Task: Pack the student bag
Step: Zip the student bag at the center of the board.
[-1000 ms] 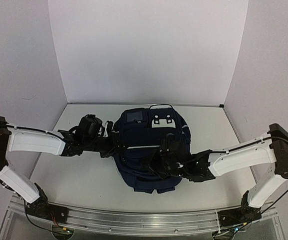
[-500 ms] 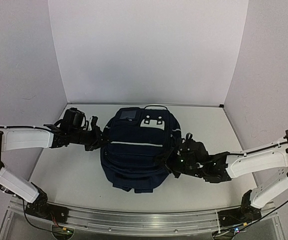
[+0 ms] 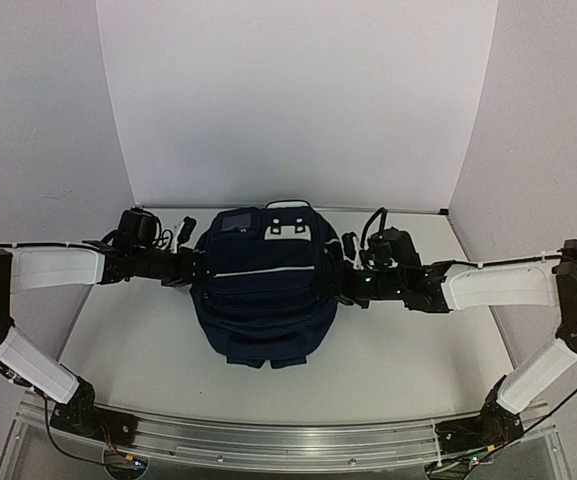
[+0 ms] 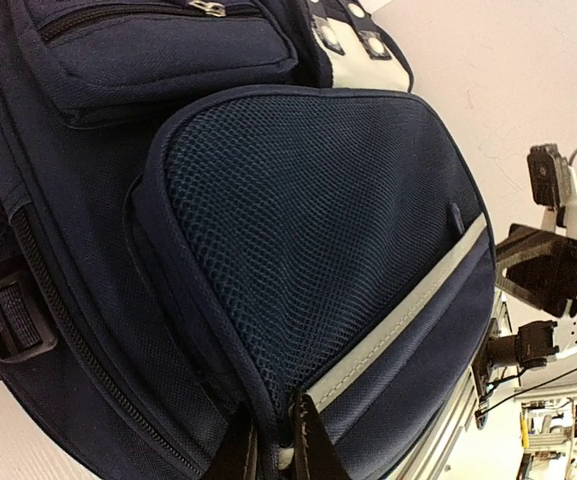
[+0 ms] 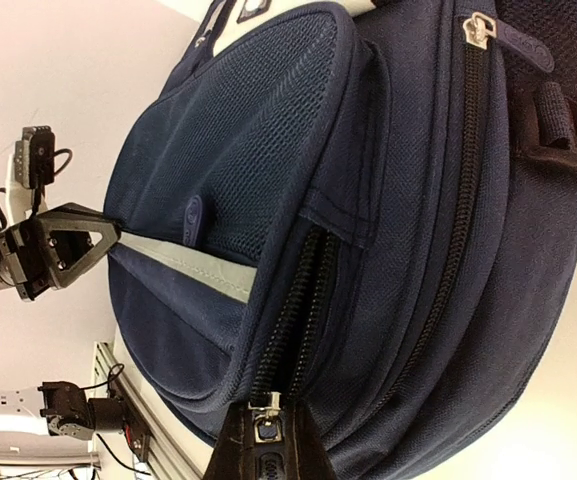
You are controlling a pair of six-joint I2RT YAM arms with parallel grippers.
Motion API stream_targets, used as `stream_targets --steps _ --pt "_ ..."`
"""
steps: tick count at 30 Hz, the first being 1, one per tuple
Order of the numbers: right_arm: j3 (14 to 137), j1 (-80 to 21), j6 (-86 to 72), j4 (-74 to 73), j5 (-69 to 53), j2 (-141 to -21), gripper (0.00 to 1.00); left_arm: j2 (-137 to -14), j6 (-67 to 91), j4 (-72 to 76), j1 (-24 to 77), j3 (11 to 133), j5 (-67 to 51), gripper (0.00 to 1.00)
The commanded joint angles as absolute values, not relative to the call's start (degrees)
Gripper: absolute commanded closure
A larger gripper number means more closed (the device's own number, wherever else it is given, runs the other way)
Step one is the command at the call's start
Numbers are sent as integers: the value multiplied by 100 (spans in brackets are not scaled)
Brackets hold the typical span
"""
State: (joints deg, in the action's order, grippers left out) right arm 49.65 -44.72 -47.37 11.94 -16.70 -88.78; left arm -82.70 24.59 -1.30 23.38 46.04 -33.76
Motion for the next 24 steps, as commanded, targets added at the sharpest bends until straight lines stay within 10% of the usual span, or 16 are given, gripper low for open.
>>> stream_targets --steps 1,4,7,11,24 --pt "5220 -3588 -3925 686 -1738 -9063 100 -8196 1544 -475 1918 4839 -2859 100" --pt "5474 -3563 -3655 659 -2355 -9234 100 -8211 1431 -807 1936 5118 -2826 93" --pt "5540 -3571 -3586 656 -2722 -9233 100 -8020 1237 -1120 2181 5415 -2270 54" --pt "5423 -3573 -3550 657 -2820 -9076 100 -7686 856 -1304 2934 5775 -929 27" --pt "5299 -3569 -3583 670 -2869 -8971 100 -9390 -342 -501 5169 7080 -338 16"
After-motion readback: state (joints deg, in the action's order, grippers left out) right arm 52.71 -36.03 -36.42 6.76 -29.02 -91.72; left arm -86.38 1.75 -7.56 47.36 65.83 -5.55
